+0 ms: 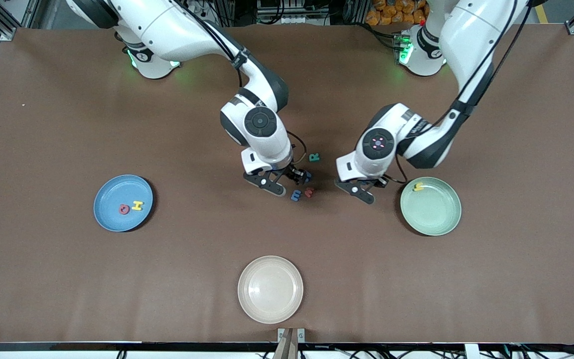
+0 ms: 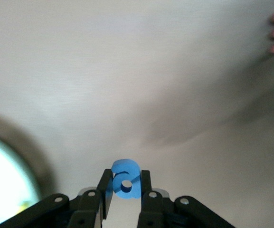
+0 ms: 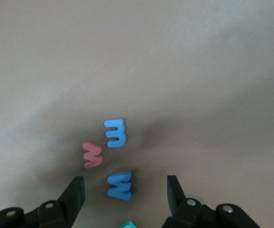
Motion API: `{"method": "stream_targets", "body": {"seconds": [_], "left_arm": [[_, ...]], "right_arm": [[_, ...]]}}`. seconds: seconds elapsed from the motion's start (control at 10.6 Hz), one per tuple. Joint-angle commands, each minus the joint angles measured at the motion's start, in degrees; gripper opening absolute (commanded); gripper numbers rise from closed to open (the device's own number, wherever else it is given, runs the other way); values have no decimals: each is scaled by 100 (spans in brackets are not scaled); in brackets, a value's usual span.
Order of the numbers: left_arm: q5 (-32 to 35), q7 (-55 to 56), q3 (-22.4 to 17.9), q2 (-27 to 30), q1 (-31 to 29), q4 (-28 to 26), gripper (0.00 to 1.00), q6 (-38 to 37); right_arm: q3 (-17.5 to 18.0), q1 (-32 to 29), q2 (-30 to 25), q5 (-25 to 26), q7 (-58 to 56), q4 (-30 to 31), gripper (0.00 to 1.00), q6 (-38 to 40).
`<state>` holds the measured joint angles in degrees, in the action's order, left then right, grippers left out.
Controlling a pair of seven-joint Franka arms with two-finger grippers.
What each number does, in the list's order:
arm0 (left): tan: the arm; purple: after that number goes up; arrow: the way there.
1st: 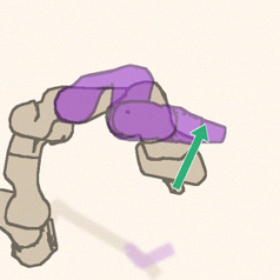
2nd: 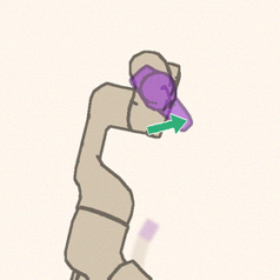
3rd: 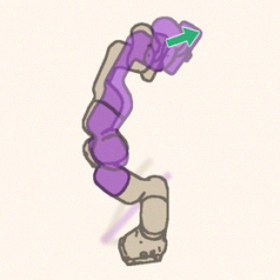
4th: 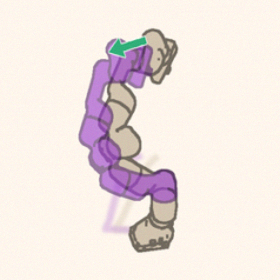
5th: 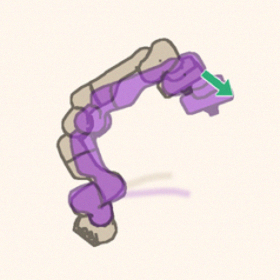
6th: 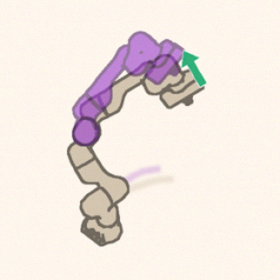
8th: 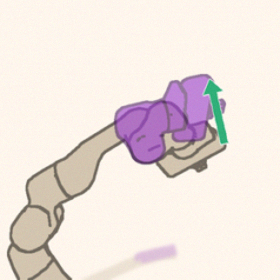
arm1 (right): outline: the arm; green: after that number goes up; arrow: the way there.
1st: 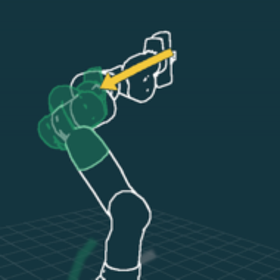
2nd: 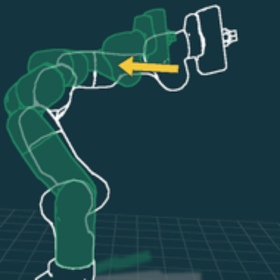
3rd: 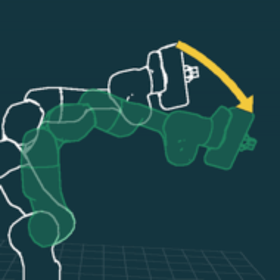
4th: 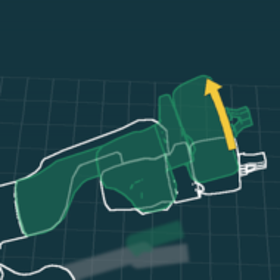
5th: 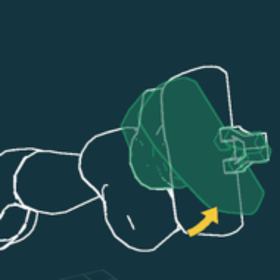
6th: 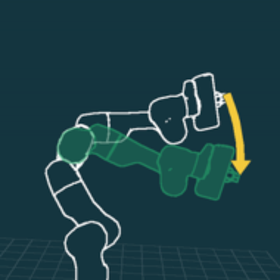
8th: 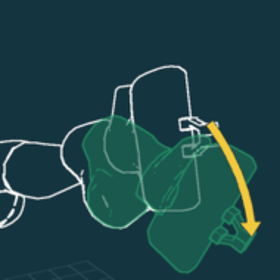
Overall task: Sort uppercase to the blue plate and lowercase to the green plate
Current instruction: 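Place the a on the green plate while the right gripper lowers over W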
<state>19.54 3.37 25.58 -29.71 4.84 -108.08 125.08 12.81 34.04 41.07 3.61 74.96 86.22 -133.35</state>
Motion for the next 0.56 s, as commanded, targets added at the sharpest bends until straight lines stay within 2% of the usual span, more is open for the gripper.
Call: {"method": "stream_targets", "body": {"seconds": [0.0,0.28,0.47], "left_arm": [[85,-1011,-18,290,-561,-117,3,-159],[164,-1926,-18,291,-1212,-196,4,-265],[182,-1972,-27,229,-1468,-293,8,-186]], "right_arm": [[2,243,278,288,509,-192,77,-199],[-15,533,743,894,1001,-587,75,-200],[-50,648,1042,992,1064,-868,73,-191]]}}
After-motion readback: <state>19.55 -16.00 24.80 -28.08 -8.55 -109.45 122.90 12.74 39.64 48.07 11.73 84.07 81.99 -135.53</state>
